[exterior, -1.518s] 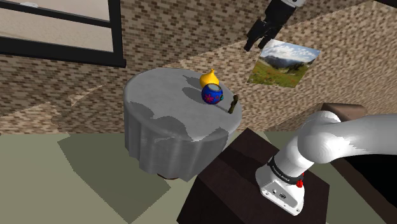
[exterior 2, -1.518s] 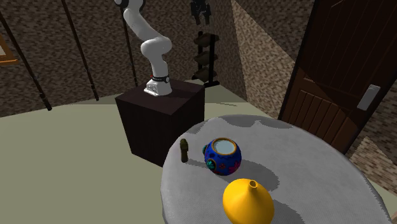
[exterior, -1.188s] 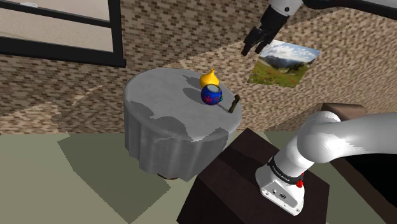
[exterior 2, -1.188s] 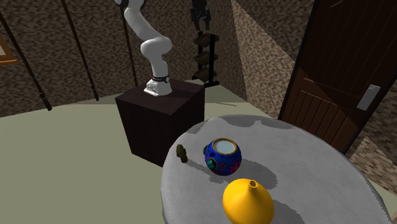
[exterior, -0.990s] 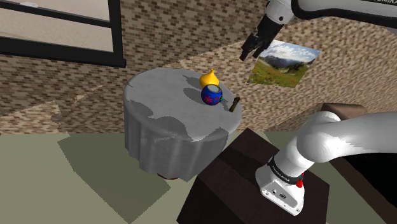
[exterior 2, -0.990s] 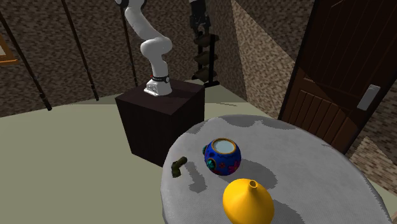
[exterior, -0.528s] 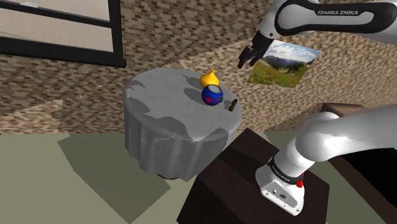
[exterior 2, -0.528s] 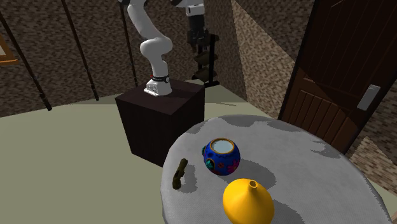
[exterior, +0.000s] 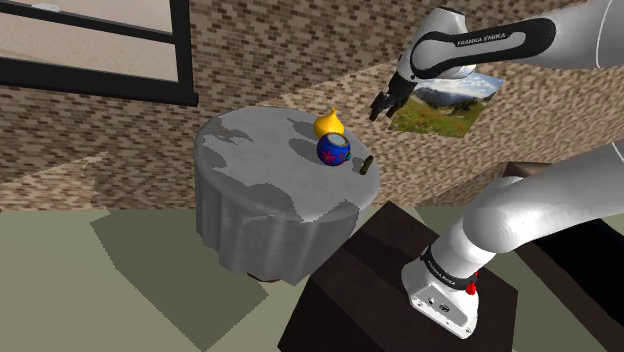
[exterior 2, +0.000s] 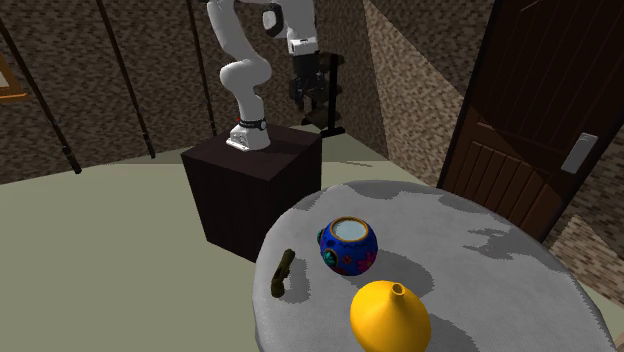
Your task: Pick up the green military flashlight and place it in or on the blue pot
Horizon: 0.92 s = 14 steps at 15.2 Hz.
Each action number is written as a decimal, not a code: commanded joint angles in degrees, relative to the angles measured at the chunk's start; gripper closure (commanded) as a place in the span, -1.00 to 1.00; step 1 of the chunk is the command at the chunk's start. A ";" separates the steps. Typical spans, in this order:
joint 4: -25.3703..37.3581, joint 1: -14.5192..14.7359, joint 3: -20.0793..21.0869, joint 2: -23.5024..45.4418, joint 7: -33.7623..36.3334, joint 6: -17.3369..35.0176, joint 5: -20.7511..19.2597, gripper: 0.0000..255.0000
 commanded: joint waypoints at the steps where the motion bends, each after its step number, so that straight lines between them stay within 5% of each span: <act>1: 0.63 -0.08 -2.00 3.79 -1.85 3.07 0.49 -1.00; 7: 4.00 0.27 -7.98 15.94 -9.36 10.93 5.18 -1.00; 14: 11.18 -1.03 -11.54 32.22 -22.54 17.00 18.44 -1.00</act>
